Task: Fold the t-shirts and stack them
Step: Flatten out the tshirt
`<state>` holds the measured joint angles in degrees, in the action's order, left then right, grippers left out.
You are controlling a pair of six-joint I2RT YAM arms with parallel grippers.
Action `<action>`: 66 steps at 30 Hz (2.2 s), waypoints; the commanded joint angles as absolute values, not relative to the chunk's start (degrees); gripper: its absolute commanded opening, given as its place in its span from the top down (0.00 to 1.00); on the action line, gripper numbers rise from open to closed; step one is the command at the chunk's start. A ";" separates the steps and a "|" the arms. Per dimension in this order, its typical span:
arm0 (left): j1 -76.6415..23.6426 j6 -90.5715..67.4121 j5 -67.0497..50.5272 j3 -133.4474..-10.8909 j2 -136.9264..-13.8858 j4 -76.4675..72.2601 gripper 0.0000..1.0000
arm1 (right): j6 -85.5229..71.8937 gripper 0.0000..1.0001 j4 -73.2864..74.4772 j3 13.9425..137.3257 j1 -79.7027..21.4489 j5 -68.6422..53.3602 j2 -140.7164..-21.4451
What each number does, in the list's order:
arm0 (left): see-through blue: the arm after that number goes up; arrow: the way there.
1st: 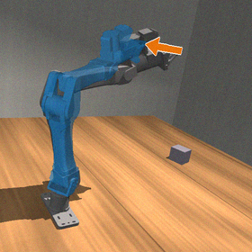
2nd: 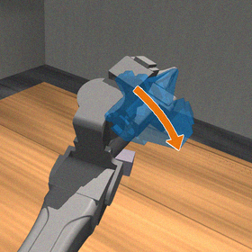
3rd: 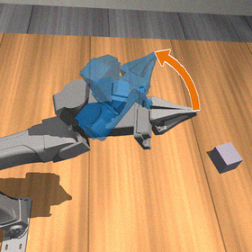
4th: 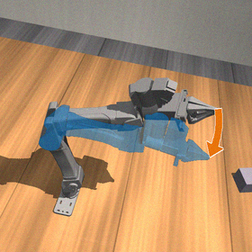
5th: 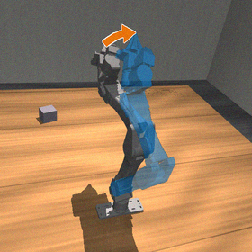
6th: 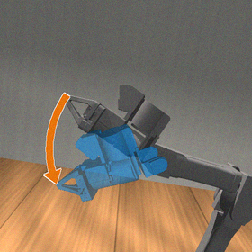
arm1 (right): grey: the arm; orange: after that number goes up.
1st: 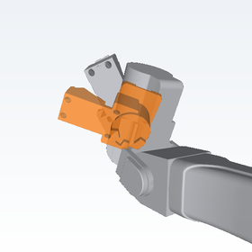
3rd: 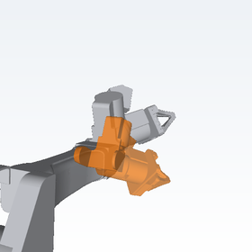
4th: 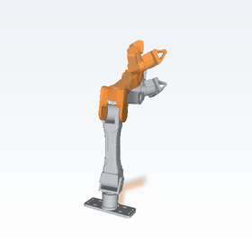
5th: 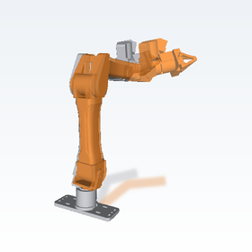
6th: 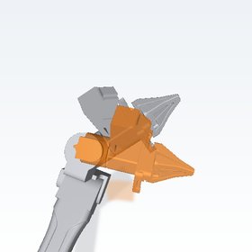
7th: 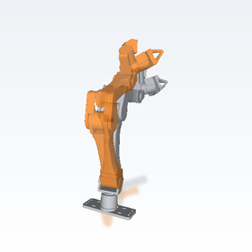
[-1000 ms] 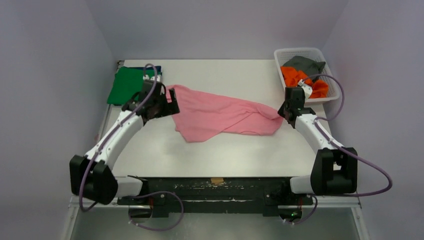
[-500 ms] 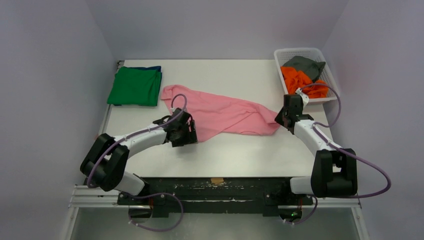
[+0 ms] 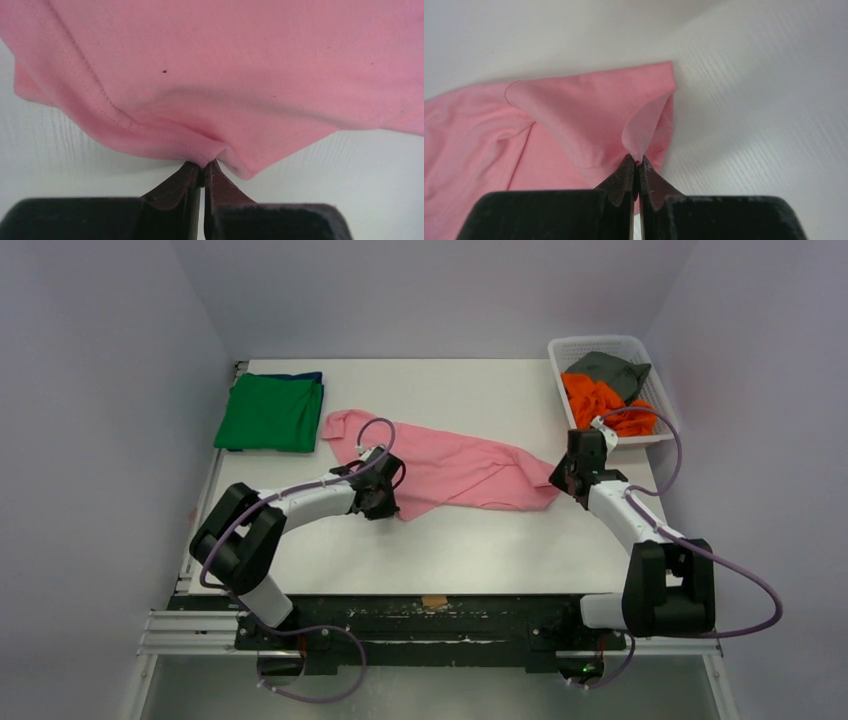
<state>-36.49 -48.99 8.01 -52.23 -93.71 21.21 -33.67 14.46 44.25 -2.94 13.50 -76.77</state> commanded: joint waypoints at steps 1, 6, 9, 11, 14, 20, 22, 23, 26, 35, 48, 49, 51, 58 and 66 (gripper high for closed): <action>-37.02 -48.28 11.67 -55.15 -93.64 23.50 1.00 | -34.33 1.00 12.89 43.93 -2.89 12.94 -74.73; -37.10 -46.60 14.97 -54.76 -86.94 24.80 1.00 | -33.95 1.00 13.34 43.72 -2.85 13.70 -72.78; -37.20 -45.27 13.91 -52.16 -79.86 23.59 1.00 | -33.20 1.00 13.79 43.74 -2.86 13.41 -70.36; -37.22 -44.62 13.47 -50.04 -74.26 22.65 1.00 | -32.08 1.00 14.31 43.85 -2.82 11.95 -68.01; -37.24 -43.47 13.89 -48.55 -65.12 23.75 1.00 | -29.97 1.00 14.25 43.73 -2.81 7.71 -62.86; -37.18 -39.12 17.98 -52.97 -45.54 30.06 1.00 | -27.71 1.00 19.24 50.33 -2.87 6.17 -50.14; -37.18 -37.29 21.12 -58.52 -39.86 33.85 1.00 | -26.88 1.00 22.22 56.37 -2.90 5.66 -46.94; -37.22 -36.32 22.13 -61.28 -38.03 35.17 1.00 | -26.31 1.00 23.24 59.13 -2.83 5.37 -45.90; -37.14 -33.41 25.45 -70.10 -33.53 39.35 1.00 | -25.45 1.00 27.47 68.68 -2.85 5.10 -44.18; -37.09 -25.56 21.90 -96.87 -30.97 45.99 1.00 | -22.30 1.00 37.11 99.95 -2.89 1.95 -46.59; -37.10 -23.82 16.66 -109.39 -34.35 51.02 1.00 | -19.49 1.00 40.02 122.26 -2.87 0.52 -52.95; -37.09 -23.82 17.42 -108.43 -34.75 50.72 1.00 | -19.41 1.00 39.54 121.53 -2.85 1.12 -53.42; -37.09 -23.69 20.04 -105.98 -35.84 49.95 1.00 | -18.87 1.00 38.29 118.91 -2.86 2.39 -53.92; -37.09 -23.88 37.78 -87.66 -41.77 42.02 1.00 | -17.95 1.00 28.44 99.91 -2.89 8.35 -58.38; -15.46 -33.07 15.91 -72.64 -70.05 30.85 1.00 | -22.80 1.00 9.79 75.44 -2.89 10.65 -72.57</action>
<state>-25.15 -28.01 26.74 -76.82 -55.77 39.05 -20.40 21.34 82.81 -2.96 8.12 -66.43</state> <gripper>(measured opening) 0.012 0.007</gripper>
